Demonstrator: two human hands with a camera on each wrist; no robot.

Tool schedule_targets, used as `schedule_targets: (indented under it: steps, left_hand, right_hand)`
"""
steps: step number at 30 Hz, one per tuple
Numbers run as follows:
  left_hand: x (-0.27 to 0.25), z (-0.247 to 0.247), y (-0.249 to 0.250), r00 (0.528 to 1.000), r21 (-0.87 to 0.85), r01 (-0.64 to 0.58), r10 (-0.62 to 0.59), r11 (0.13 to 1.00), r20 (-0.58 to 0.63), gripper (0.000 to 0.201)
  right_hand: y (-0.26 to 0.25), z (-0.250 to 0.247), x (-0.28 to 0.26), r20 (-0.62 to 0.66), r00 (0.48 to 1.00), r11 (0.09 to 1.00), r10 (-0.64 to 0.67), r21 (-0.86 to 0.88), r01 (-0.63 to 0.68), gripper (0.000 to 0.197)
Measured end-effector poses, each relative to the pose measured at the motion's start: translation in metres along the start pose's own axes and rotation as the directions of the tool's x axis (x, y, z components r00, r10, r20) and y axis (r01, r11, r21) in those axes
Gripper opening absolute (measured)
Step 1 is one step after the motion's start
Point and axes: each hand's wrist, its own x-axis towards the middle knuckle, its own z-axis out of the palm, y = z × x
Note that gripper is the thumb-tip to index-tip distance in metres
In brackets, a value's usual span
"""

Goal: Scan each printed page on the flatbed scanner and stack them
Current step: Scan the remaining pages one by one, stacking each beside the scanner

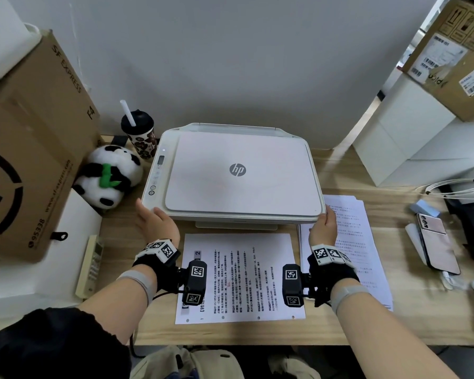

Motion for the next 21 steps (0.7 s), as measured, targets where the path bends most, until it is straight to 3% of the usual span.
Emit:
schedule_targets:
  steps: [21]
  left_hand:
    - [0.0029, 0.0010, -0.0021, 1.000, -0.011, -0.004, 0.004, 1.000, 0.009, 0.050]
  right_hand:
    - [0.0033, 0.0046, 0.0047, -0.020, 1.000, 1.000, 0.015, -0.007, -0.015, 0.038]
